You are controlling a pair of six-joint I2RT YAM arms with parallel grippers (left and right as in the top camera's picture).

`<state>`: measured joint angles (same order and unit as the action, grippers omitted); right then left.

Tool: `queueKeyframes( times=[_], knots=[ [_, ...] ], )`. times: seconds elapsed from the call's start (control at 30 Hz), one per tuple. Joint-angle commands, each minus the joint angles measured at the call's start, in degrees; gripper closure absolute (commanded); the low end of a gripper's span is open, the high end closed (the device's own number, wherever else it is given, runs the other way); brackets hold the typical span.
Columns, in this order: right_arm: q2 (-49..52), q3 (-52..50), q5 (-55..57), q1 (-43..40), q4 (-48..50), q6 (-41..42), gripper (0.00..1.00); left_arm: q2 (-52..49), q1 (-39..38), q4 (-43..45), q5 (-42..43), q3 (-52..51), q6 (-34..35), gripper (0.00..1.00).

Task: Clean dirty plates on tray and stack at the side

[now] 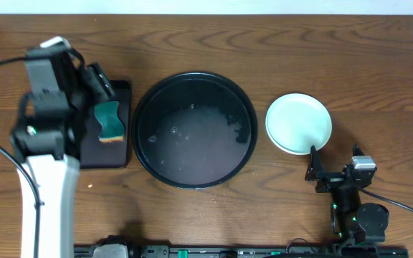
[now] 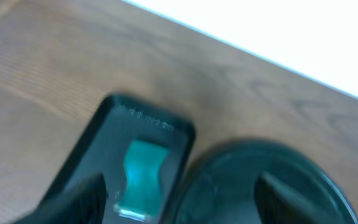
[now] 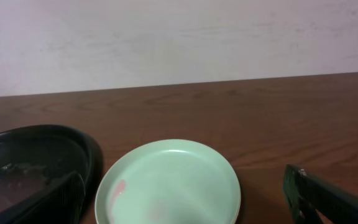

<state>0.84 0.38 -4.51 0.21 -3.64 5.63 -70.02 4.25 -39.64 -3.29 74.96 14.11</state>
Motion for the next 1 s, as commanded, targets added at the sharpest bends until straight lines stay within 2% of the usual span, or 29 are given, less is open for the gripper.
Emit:
queueKeyframes(
  times=[0.0, 0.17, 0.37, 0.7, 0.97],
  knots=[
    [-0.5, -0.1, 0.0, -0.4, -0.3, 0.5, 0.01, 8.5, -1.7, 9.0, -0.1, -12.3, -0.3, 0.24],
    [-0.5, -0.1, 0.0, -0.4, -0.3, 0.5, 0.01, 20.2, -2.9, 25.9, -0.1, -31.0, -0.3, 0.24],
    [-0.5, -0.1, 0.0, -0.4, -0.3, 0.5, 0.01, 33.9, -3.5, 38.6, -0.1, -49.0, -0.3, 0.24],
    [-0.5, -0.1, 0.0, -0.4, -0.3, 0.5, 0.01, 57.0, -3.5, 41.1, -0.2, -67.2, -1.0, 0.23],
    [-0.5, -0.1, 0.0, -0.4, -0.3, 0.6, 0.01, 66.1, -3.5, 41.0, -0.1, -73.0, -9.3, 0.23]
  ],
)
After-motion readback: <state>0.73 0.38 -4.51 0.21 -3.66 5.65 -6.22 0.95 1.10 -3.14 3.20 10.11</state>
